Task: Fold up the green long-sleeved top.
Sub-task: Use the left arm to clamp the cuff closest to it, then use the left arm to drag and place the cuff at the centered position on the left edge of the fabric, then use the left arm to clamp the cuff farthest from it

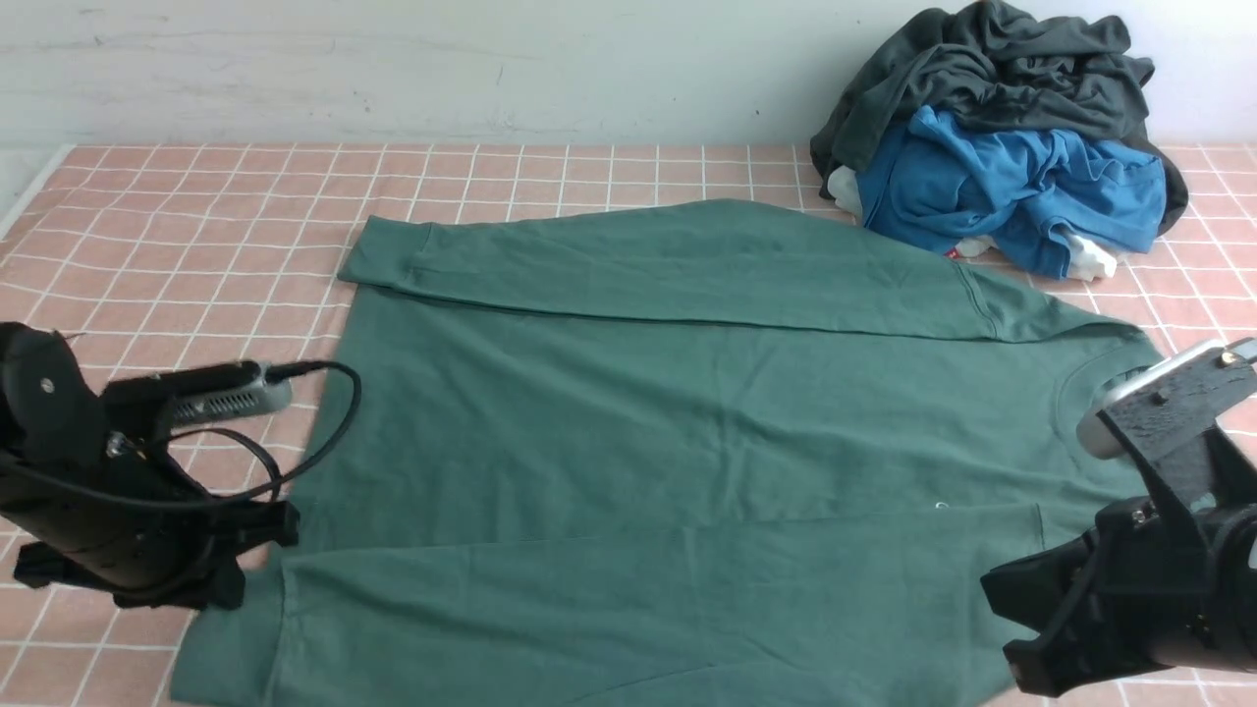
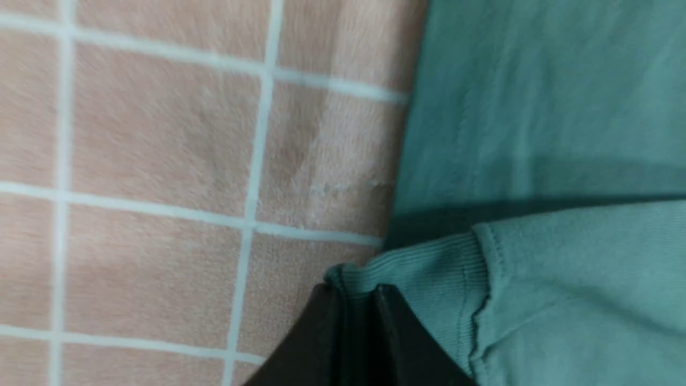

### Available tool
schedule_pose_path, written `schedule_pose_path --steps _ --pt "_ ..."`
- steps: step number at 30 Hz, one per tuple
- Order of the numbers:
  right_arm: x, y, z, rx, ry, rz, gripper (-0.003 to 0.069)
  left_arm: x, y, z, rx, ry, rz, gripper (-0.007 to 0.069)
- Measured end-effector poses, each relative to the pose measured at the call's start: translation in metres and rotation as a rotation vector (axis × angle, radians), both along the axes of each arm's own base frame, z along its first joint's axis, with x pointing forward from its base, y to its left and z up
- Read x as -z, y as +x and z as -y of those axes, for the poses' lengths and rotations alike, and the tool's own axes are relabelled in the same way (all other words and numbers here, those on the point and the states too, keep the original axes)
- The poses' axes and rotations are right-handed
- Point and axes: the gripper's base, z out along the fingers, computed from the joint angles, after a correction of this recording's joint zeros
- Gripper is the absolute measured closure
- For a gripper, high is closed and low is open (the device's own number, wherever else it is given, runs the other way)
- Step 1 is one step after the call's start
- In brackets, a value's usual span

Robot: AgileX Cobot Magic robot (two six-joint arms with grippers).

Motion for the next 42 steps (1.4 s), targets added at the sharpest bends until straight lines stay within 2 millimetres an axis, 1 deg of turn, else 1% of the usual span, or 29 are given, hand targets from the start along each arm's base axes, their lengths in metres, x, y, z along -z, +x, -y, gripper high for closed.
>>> schedule_pose_path --steps 3,5,7,8,9,10,12,14,15,16,17,19,21,22,23,24,25,26,27,29,31,32,33,34,35,37,39,40,42 --pt "0.0 0.0 0.0 0.0 0.0 0.0 0.0673 -0.022 -0.005 0.0 0.012 0.014 0.08 0.0587" --pt "0.0 0.0 0.0 0.0 0.0 0.0 0.0673 -0.033 -0.003 0.0 0.013 0.019 0.127 0.0587" --pt "0.0 0.0 0.0 0.0 0.0 0.0 0.0673 -0.043 0.003 -0.001 0.033 0.035 0.196 0.0587" --pt "0.0 0.0 0.0 0.001 0.002 -0.001 0.0673 -0.049 0.01 -0.001 0.055 0.052 0.249 0.0587" --pt "0.0 0.0 0.0 0.001 0.002 -0.001 0.0673 -0.052 0.015 -0.001 0.068 0.061 0.272 0.0587" --pt "0.0 0.0 0.0 0.001 0.002 -0.001 0.0673 -0.053 0.017 -0.001 0.071 0.063 0.281 0.0587" --pt "0.0 0.0 0.0 0.001 0.002 -0.001 0.0673 -0.061 0.039 -0.002 0.095 0.08 0.329 0.0587" --pt "0.0 0.0 0.0 0.001 0.003 -0.001 0.0673 -0.062 0.054 -0.002 0.098 0.079 0.334 0.0587" --pt "0.0 0.0 0.0 0.001 0.003 -0.001 0.0673 -0.058 0.072 -0.002 0.095 0.065 0.321 0.0587" --pt "0.0 0.0 0.0 0.001 0.003 -0.001 0.0673 -0.057 0.077 -0.002 0.095 0.062 0.314 0.0587" --pt "0.0 0.0 0.0 0.001 0.003 -0.001 0.0673 -0.051 0.092 -0.001 0.103 0.052 0.281 0.0578" --pt "0.0 0.0 0.0 0.001 0.003 -0.001 0.0673 -0.042 0.115 -0.001 0.114 0.041 0.237 0.0545" --pt "0.0 0.0 0.0 0.001 0.003 -0.001 0.0673 -0.039 0.134 0.0 0.124 0.037 0.22 0.0492" --pt "0.0 0.0 0.0 0.001 0.003 -0.001 0.0673 -0.038 0.145 0.0 0.129 0.033 0.215 0.0449" --pt "0.0 0.0 0.0 0.001 0.003 -0.001 0.0673 -0.041 0.161 0.0 0.134 0.031 0.222 0.0391" --pt "0.0 0.0 0.0 0.001 0.003 -0.001 0.0673 -0.04 0.161 0.0 0.135 0.031 0.22 0.0382" --pt "0.0 0.0 0.0 0.001 0.003 -0.001 0.0673 -0.047 0.184 -0.001 0.137 0.033 0.264 0.0287" --pt "0.0 0.0 0.0 0.001 0.003 -0.001 0.0673 -0.047 0.184 -0.001 0.137 0.033 0.264 0.0287" --pt "0.0 0.0 0.0 0.001 0.003 -0.001 0.0673 -0.051 0.2 -0.001 0.133 0.035 0.304 0.0237" --pt "0.0 0.0 0.0 0.002 0.003 0.002 0.0673 -0.053 0.22 -0.001 0.117 0.032 0.353 0.02" --pt "0.0 0.001 0.0 0.005 0.004 0.007 0.0673 -0.046 0.24 -0.002 0.1 0.03 0.39 0.0195" --pt "-0.001 0.001 0.0 0.005 0.004 0.008 0.0673 -0.045 0.241 -0.002 0.1 0.03 0.393 0.0196" --pt "-0.001 0.001 0.0 0.006 0.004 0.01 0.0673 -0.033 0.253 -0.003 0.091 0.029 0.406 0.0205" --pt "-0.001 0.001 0.0 0.007 0.004 0.013 0.0673 -0.025 0.258 -0.003 0.089 0.03 0.411 0.0213" --pt "-0.001 0.001 0.0 0.008 0.004 0.014 0.0673 -0.013 0.264 -0.003 0.086 0.031 0.406 0.0224" --pt "-0.001 0.001 0.0 0.008 0.004 0.014 0.0673 0.005 0.27 -0.003 0.084 0.031 0.393 0.0246" --pt "-0.001 0.001 0.0 0.008 0.004 0.015 0.0673 0.027 0.273 -0.003 0.077 0.021 0.365 0.0281" --pt "-0.001 0.001 0.0 0.008 0.004 0.015 0.0673 0.032 0.274 -0.003 0.075 0.018 0.368 0.0301" --pt "-0.001 0.001 0.0 0.009 0.005 0.017 0.0673 0.029 0.275 -0.002 0.068 0.007 0.383 0.0328"
